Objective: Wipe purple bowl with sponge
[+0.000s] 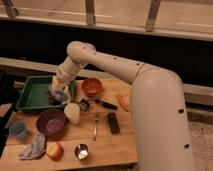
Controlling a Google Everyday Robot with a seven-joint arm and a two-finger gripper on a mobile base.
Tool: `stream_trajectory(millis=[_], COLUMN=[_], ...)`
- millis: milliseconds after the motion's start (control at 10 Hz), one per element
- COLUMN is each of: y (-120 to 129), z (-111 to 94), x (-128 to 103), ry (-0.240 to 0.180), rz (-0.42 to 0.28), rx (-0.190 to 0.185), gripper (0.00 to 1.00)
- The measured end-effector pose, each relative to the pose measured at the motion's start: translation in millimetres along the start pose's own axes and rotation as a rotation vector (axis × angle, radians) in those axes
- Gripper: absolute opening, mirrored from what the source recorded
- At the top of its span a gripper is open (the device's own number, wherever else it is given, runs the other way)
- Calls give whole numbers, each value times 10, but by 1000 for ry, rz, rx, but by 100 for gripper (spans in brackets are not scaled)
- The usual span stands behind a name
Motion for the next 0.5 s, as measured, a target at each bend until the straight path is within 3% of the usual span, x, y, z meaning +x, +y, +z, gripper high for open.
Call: stream_trajectory(millis=[200, 500], y=[15, 262], z=[37, 336], x=[-8, 98], ry=[22, 98], rz=[-17, -68], rx=[0, -1], gripper=[0, 0])
